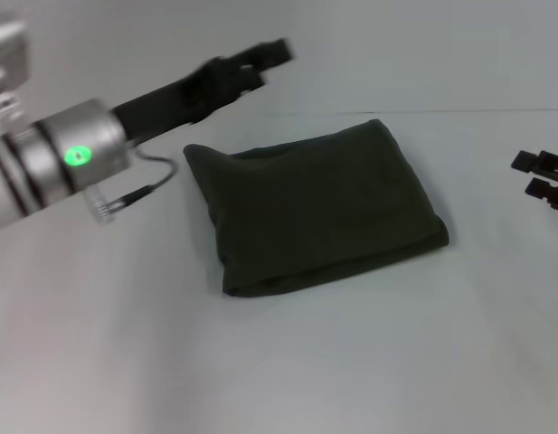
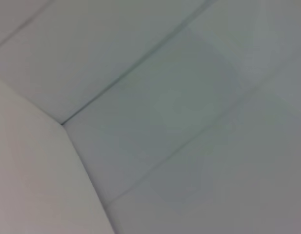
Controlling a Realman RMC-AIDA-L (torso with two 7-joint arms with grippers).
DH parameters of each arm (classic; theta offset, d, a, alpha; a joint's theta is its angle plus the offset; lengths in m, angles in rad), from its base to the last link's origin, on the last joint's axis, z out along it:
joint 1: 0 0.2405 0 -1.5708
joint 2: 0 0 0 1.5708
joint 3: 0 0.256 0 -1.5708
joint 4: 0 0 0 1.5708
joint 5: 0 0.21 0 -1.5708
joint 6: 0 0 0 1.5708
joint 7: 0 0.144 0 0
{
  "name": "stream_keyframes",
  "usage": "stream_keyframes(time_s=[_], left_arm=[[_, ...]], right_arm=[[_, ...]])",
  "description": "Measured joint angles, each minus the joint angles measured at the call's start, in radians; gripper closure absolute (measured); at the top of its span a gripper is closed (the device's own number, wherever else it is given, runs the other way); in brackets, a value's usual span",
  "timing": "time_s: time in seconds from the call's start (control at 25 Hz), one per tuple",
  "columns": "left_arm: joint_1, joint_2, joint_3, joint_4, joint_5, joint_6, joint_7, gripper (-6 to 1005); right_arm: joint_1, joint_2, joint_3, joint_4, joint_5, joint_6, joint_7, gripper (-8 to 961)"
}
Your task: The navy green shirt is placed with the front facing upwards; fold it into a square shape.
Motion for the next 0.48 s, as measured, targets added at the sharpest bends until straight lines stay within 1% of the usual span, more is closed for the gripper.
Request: stream_keyframes(time_s=[0.04, 0.08, 0.16, 0.2, 0.28, 0.36, 0.48], left_arm=[[0.000, 0.000, 0.000, 0.000, 0.000, 0.000, 0.000, 460], [0.010, 0.014, -0.039, -0.028, 0.002, 0.040, -0.032, 401], [0.026, 0.031, -0.071, -0.055, 0.009, 0.082, -0.072, 283], [0.032, 0.037, -0.083, -0.065, 0.015, 0.095, -0.084, 241], [0.045, 0.043, -0.115, -0.074, 0.046, 0.118, -0.101, 158], [0.055, 0.042, -0.135, -0.076, 0.069, 0.132, -0.104, 74], [0.073, 0.039, -0.153, -0.075, 0.078, 0.148, -0.101, 64]], right_arm=[[0.000, 0.000, 0.000, 0.000, 0.000, 0.000, 0.000, 273], [0.007, -0.006, -0.008, -0.001, -0.012, -0.003, 0.011, 274], [0.038, -0.029, -0.042, -0.004, -0.056, -0.006, 0.053, 277], [0.055, -0.039, -0.056, -0.005, -0.078, -0.007, 0.075, 278], [0.105, -0.064, -0.088, -0.004, -0.139, -0.007, 0.134, 281], [0.161, -0.078, -0.115, -0.005, -0.215, -0.004, 0.206, 283], [0.242, -0.086, -0.133, -0.010, -0.329, 0.004, 0.301, 287]])
